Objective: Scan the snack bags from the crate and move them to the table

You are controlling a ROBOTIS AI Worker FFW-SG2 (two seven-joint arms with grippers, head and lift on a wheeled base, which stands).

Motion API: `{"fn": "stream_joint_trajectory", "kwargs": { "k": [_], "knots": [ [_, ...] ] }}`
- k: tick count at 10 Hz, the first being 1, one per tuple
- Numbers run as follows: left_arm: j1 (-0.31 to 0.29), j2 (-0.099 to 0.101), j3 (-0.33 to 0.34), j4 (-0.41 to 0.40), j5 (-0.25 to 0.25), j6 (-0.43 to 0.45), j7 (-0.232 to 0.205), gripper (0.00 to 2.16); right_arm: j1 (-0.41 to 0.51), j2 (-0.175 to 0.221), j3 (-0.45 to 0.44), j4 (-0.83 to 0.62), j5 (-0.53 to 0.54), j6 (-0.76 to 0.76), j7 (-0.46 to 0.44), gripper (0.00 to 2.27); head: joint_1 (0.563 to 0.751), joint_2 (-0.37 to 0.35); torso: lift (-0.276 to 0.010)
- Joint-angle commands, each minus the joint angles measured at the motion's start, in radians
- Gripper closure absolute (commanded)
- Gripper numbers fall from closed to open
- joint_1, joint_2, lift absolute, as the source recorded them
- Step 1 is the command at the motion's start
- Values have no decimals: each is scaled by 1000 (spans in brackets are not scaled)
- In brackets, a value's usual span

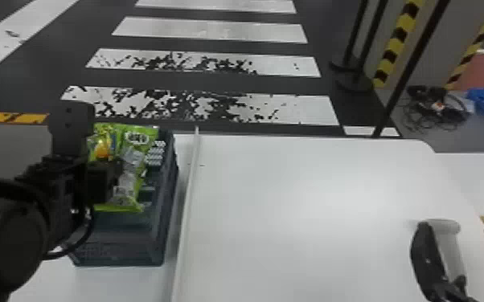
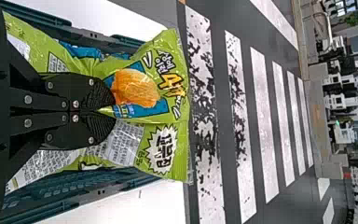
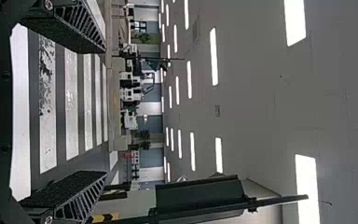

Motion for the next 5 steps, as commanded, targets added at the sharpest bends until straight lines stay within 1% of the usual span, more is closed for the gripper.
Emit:
{"fn": "stream_joint_trajectory", "kwargs": {
  "k": [1, 3, 5],
  "knots": [
    [20, 0, 1, -54, 9, 25, 0, 1740, 9, 3, -1, -3, 0, -10, 1, 63, 695, -43, -95],
    [45, -1, -8, -155, 27, 56, -6, 1740, 16, 12, -2, -11, 3, -13, 1, 63, 695, -56, -95],
    [52, -3, -28, -230, 43, 87, -6, 1740, 21, 26, -1, -16, 11, -19, 1, 60, 695, -78, -95]
  ]
}}
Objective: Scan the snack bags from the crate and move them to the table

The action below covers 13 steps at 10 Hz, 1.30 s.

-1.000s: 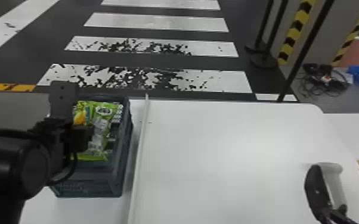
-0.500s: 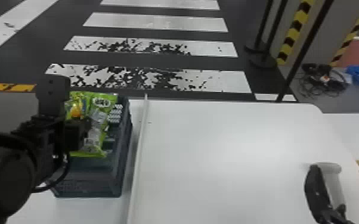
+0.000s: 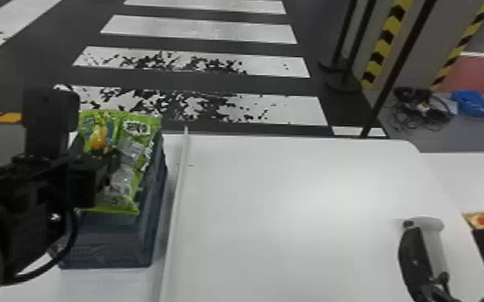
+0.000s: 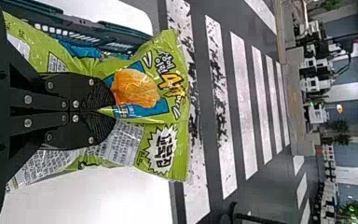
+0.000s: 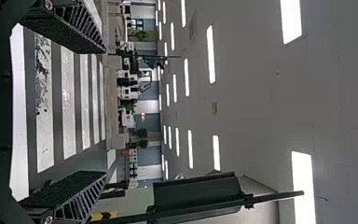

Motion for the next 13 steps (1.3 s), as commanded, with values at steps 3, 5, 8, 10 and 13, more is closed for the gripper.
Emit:
{"fn": "stream_joint_trajectory", "kwargs": {
  "k": [3, 5, 8, 10, 13],
  "knots": [
    [0, -10, -71, -28, 7, 7, -8, 1740, 21, 11, -1, -1, 2, -50, 0, 60, 695, -128, -95],
    [-46, -33, -163, 29, -5, 1, -15, 1737, 38, 17, -7, 1, 2, -74, 0, 60, 695, -162, -95],
    [-91, -73, -315, 135, -56, -21, -25, 1740, 52, 22, -27, 7, -3, -99, 0, 60, 695, -279, -95],
    [-97, -82, -406, 188, -82, -67, -23, 1737, 52, 22, -33, 12, -4, -99, 0, 60, 695, -333, -95],
    [-86, -82, -512, 282, -85, -171, -26, 1737, 49, 22, -33, 22, -1, -99, 0, 60, 695, -350, -95]
  ]
}}
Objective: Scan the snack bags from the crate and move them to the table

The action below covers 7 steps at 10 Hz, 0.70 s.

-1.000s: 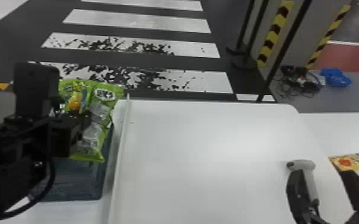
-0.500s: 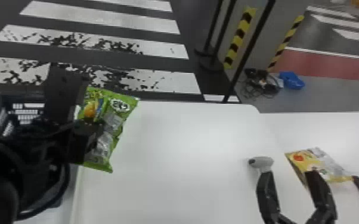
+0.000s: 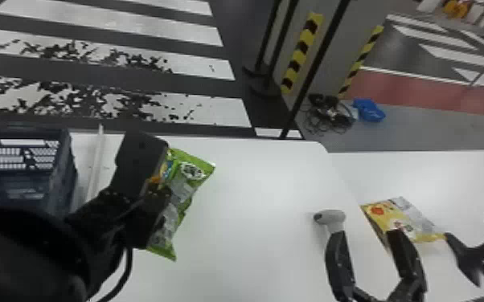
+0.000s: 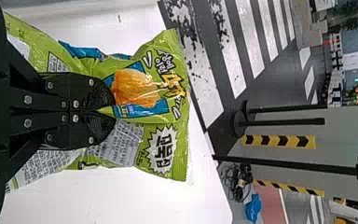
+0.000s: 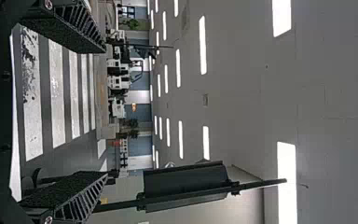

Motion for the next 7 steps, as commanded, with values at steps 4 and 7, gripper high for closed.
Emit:
{"fn": "stream_joint_trajectory", "kwargs": {
  "k": [4, 7],
  "knots": [
    [0, -18, -107, 167, -3, -157, -53, 1737, 1, 3, -2, 1, 3, 0, 0, 60, 695, -350, -95],
    [-8, -38, -121, 293, -6, -267, -89, 1737, -2, 8, -2, 11, 1, -6, 0, 60, 695, -350, -95]
  ]
}}
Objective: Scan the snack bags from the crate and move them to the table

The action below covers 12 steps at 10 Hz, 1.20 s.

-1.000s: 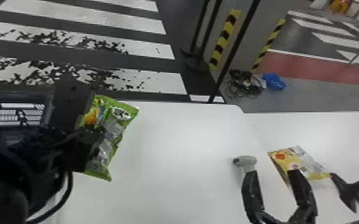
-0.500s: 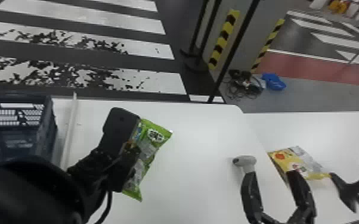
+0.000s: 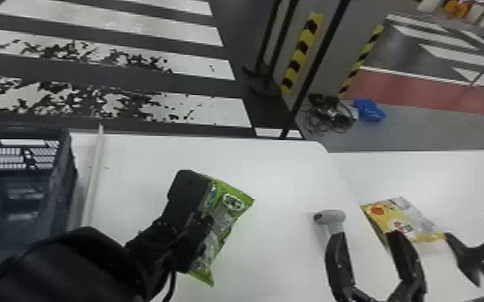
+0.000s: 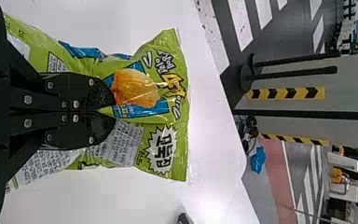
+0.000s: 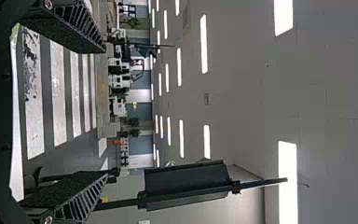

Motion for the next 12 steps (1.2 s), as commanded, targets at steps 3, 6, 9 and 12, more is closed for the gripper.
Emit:
{"fn": "stream_joint_trajectory", "kwargs": {
  "k": [3, 6, 9, 12],
  "knots": [
    [-11, -16, -1, 86, 5, -69, -52, 1737, -5, 2, 0, 25, -4, -36, 0, 60, 695, -350, -95],
    [-17, -20, 1, 125, 3, -88, -95, 1632, -7, 2, 0, 28, -7, -49, 0, 60, 695, -350, -95],
    [-20, -20, 9, 134, 5, -112, -90, 70, -13, 2, 3, 39, -6, -52, 2, 60, 695, -350, -95],
    [-21, -20, 12, 135, 2, -128, -78, 19, -16, 2, 2, 44, -6, -58, 2, 60, 695, -350, -95]
  ]
}}
